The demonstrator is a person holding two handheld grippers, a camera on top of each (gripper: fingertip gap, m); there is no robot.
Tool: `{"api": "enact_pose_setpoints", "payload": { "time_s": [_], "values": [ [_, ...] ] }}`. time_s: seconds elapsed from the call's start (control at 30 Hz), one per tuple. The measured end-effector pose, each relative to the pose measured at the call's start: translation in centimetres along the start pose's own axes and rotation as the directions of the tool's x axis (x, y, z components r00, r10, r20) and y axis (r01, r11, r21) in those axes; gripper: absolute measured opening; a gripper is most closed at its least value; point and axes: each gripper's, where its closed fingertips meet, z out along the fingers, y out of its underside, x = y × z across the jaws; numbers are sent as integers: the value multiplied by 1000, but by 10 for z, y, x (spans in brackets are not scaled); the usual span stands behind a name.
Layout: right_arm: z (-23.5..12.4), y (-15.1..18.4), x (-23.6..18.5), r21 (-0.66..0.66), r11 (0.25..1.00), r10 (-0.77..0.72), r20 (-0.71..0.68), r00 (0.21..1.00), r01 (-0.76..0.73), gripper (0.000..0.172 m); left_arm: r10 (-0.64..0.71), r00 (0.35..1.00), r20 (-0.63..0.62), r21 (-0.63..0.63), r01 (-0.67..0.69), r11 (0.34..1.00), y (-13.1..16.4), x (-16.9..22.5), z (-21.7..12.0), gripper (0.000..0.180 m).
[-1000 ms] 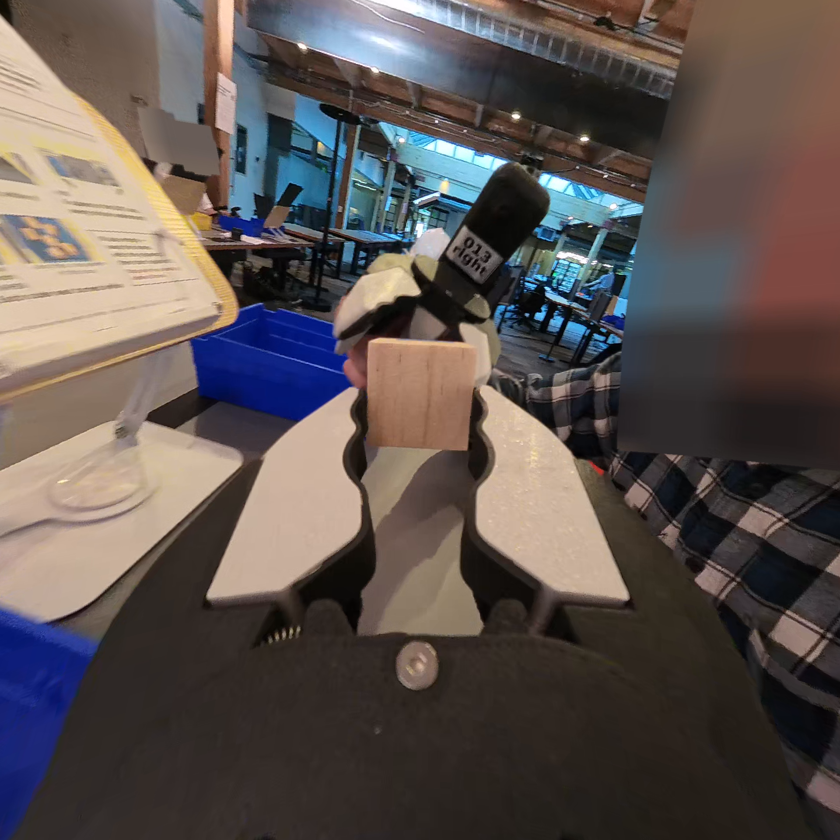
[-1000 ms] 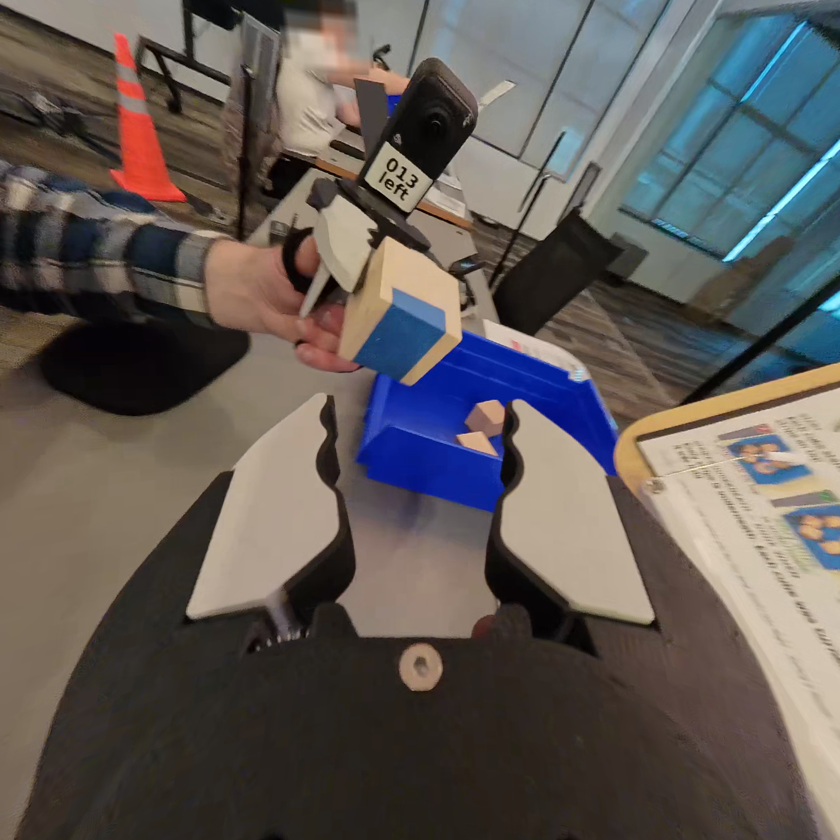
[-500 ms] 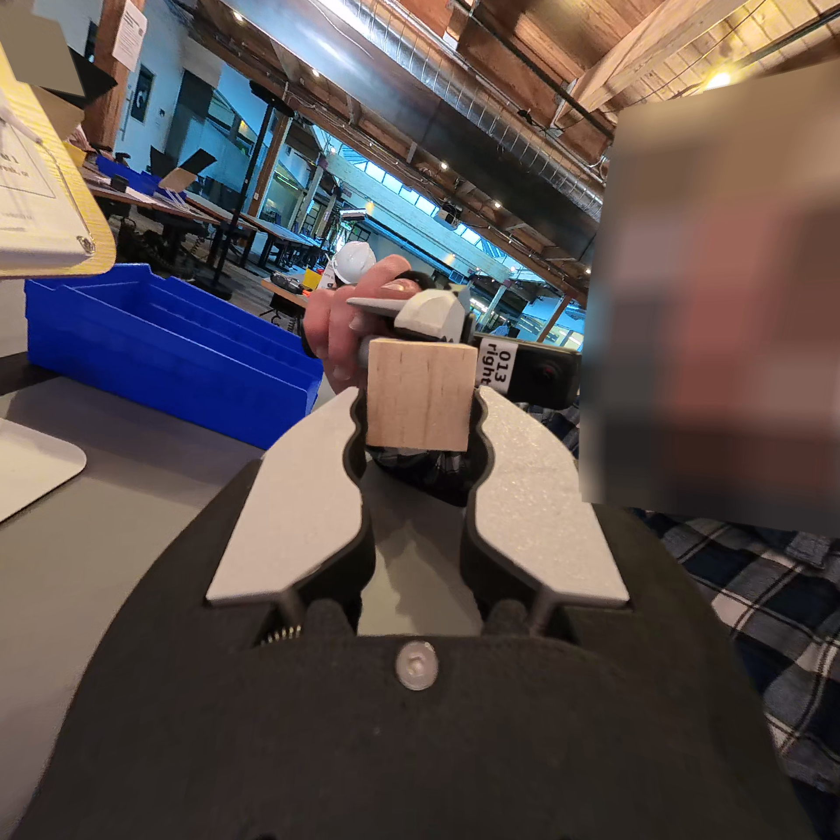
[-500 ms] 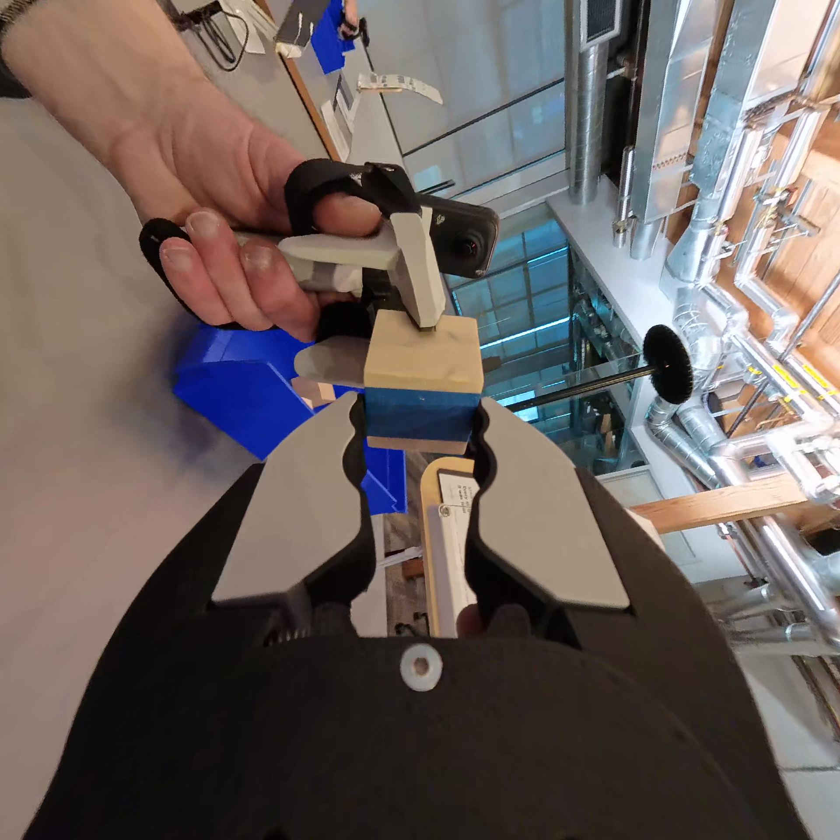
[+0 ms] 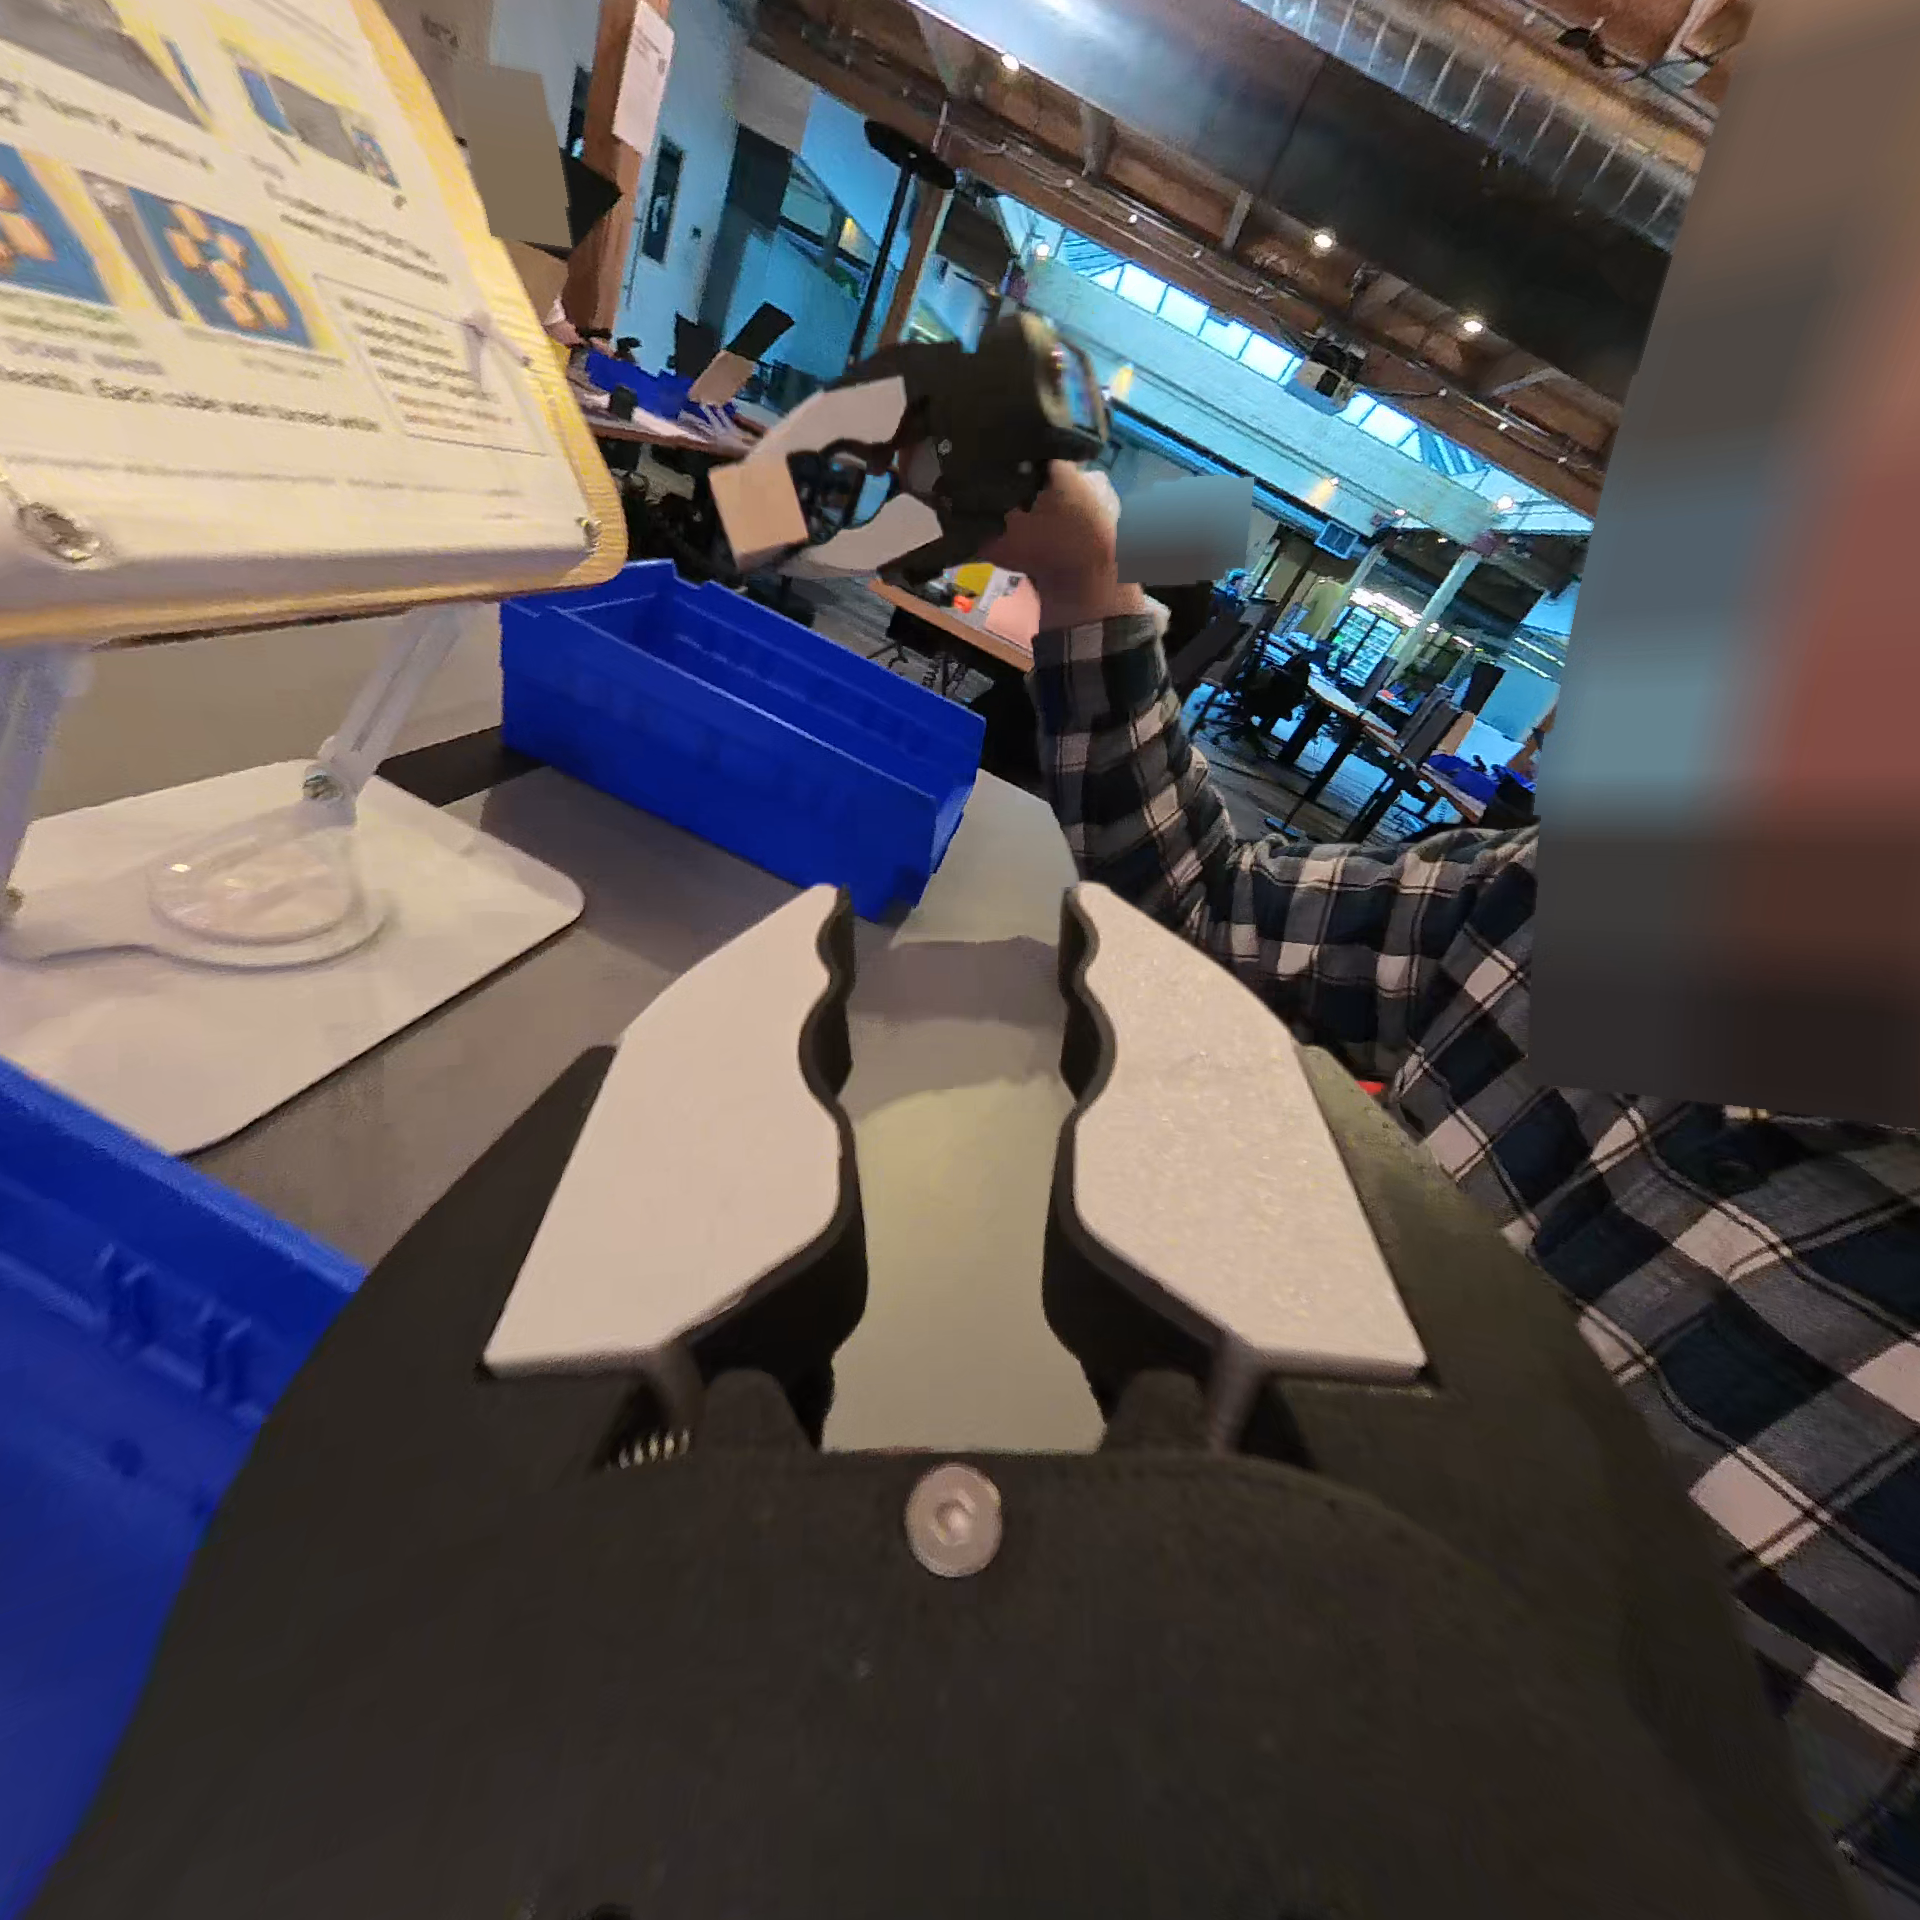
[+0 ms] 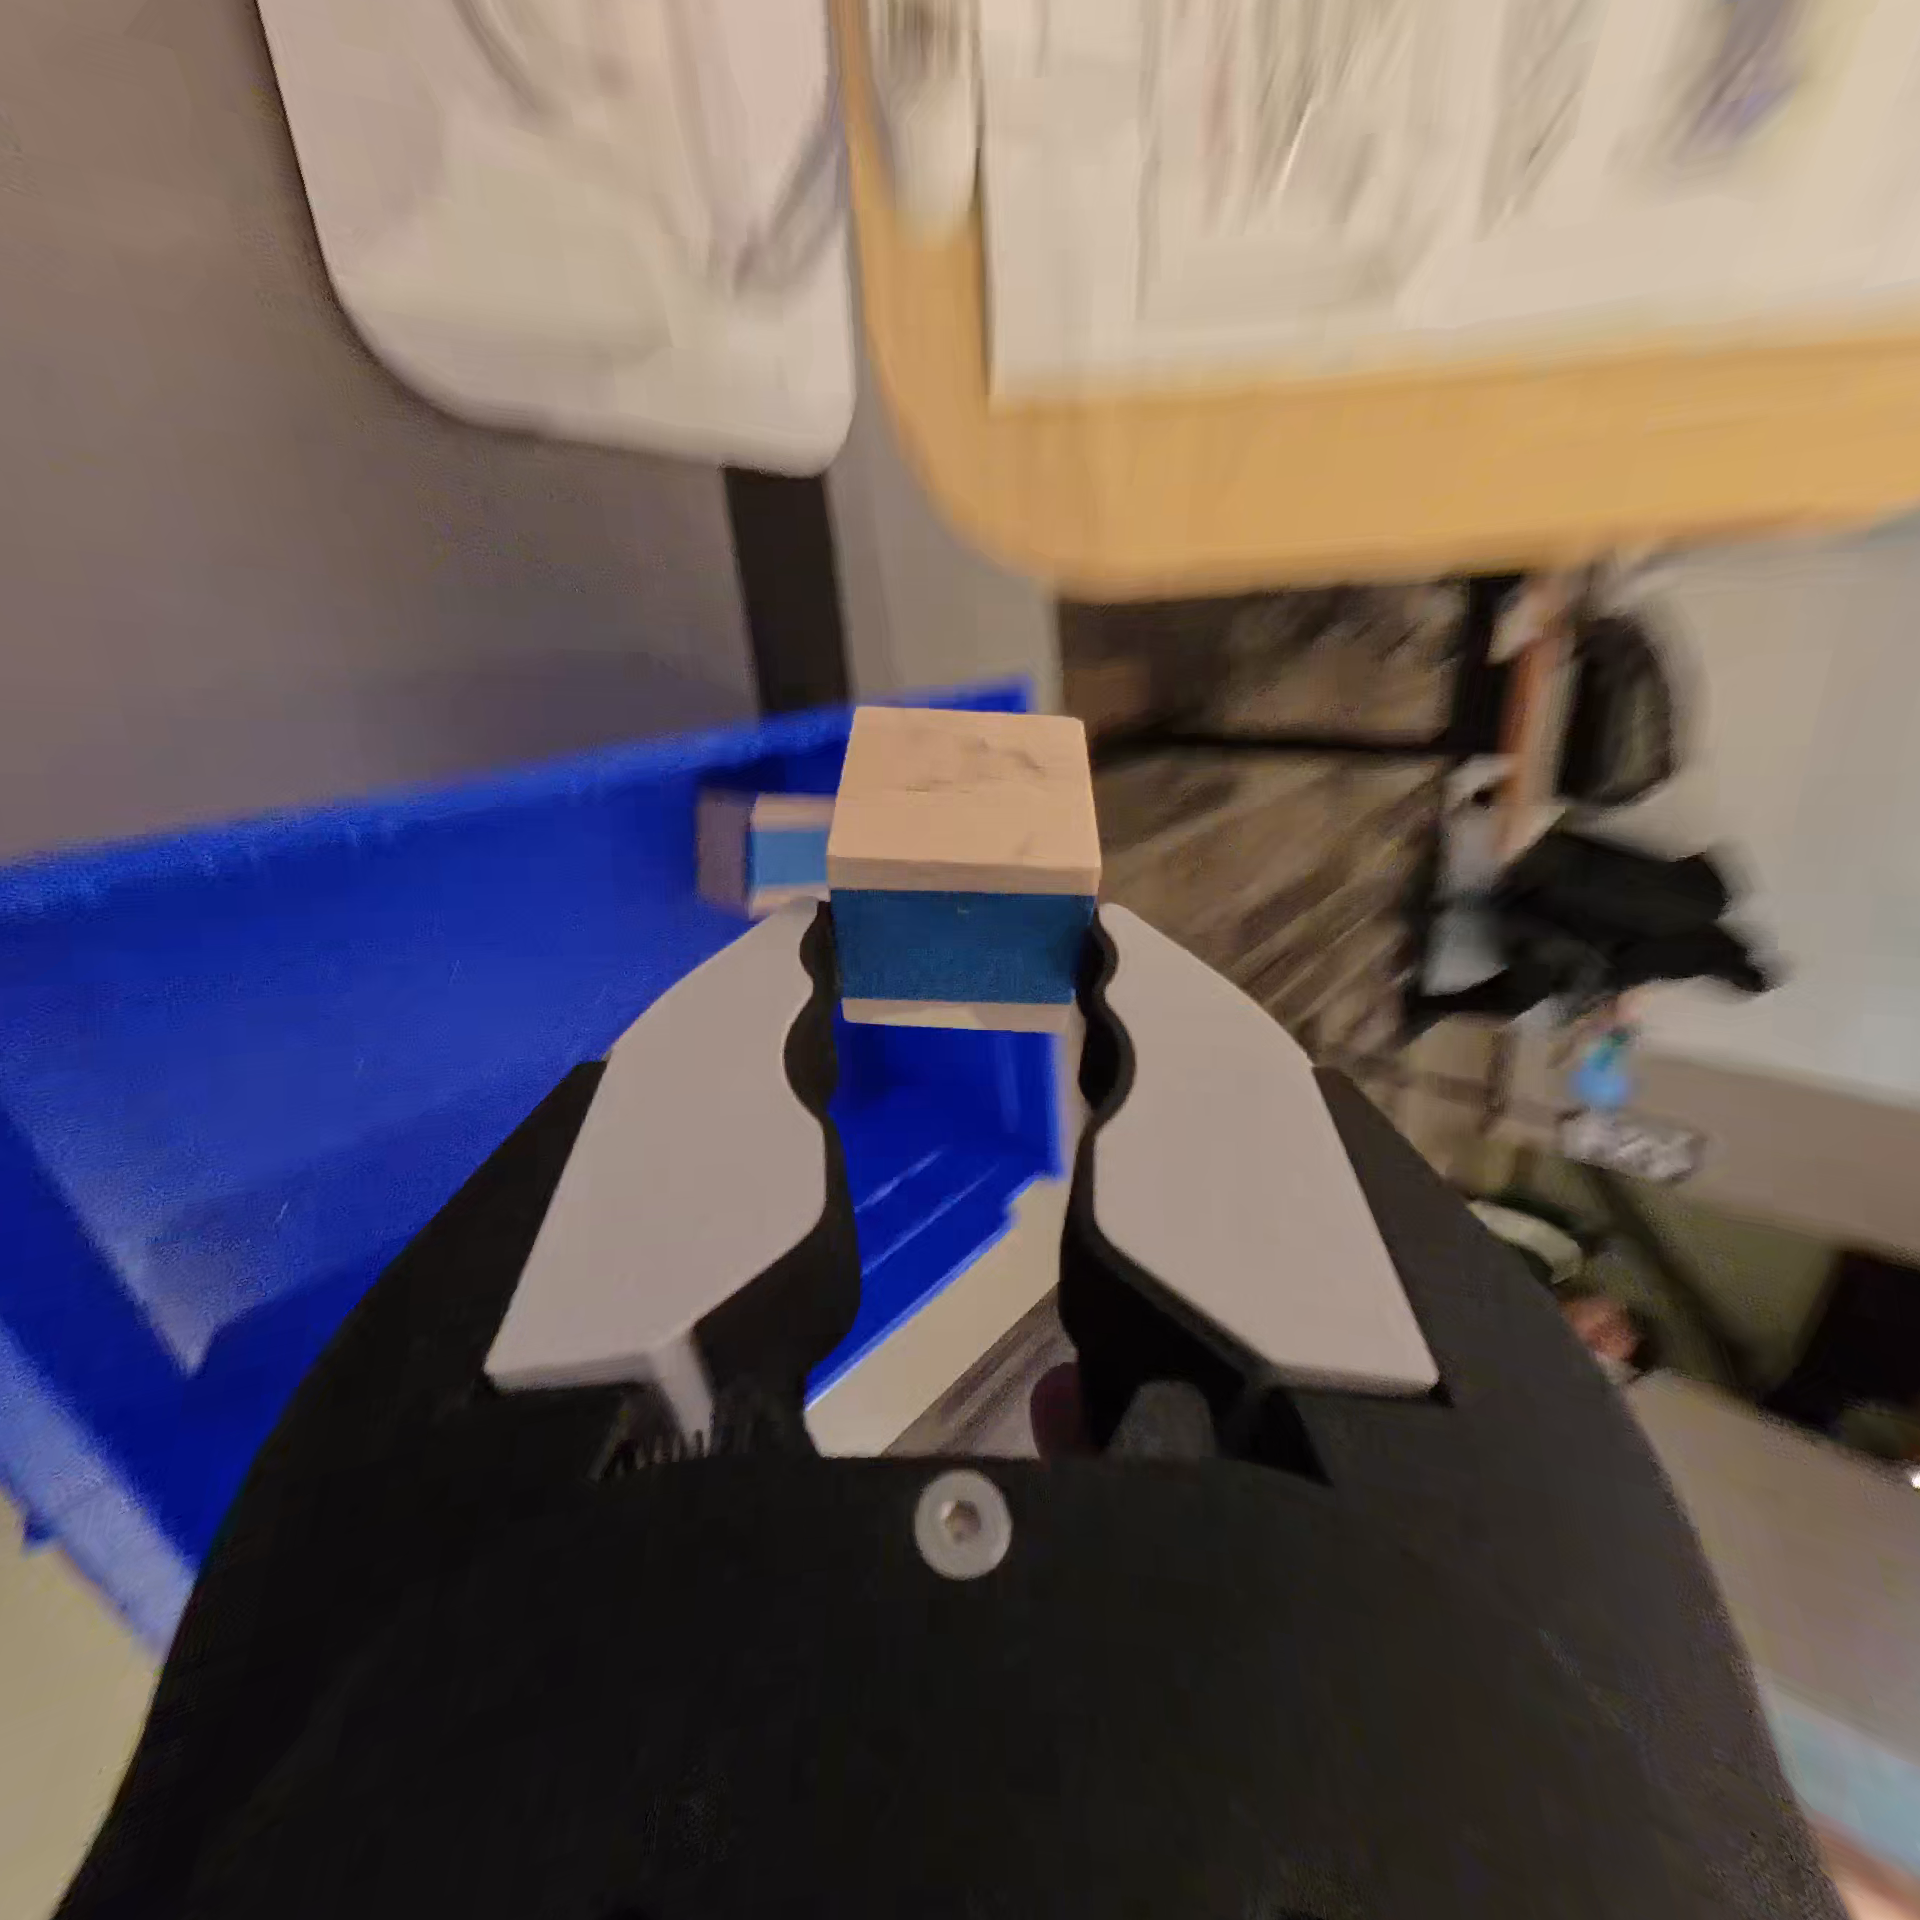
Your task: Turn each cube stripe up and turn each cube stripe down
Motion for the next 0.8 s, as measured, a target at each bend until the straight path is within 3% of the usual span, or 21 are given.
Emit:
{"api": "enact_pose_setpoints", "payload": {
  "time_s": [0.17, 0.3, 0.47, 0.6, 0.67, 0.8],
  "values": [
    [62, 110, -30, -322, 942, 164, 190, 968, -96, 45, -20, 1000, 22, -36, 21, 999, 15, -6, -5, 35],
    [101, 140, -62, -409, 909, 213, 306, 928, -74, 45, -6, 999, 32, -88, 8, 996, 28, -7, -1, 35],
    [118, 142, -79, -448, 894, 199, 362, 911, -18, 45, 4, 1000, 31, -130, 0, 992, 37, -8, 1, 35],
    [130, 136, -71, -439, 897, 198, 309, 930, -45, 46, 7, 999, 36, -137, -2, 991, 38, -9, -1, 35],
    [130, 142, -65, -475, 879, 203, 270, 941, -53, 60, 16, 999, 49, -134, -9, 991, 36, -10, -5, 35],
    [116, 127, -39, -399, 911, 194, 182, 964, -108, 60, 55, 994, 99, -128, -42, 991, 26, -15, -16, 36]
  ]
}}
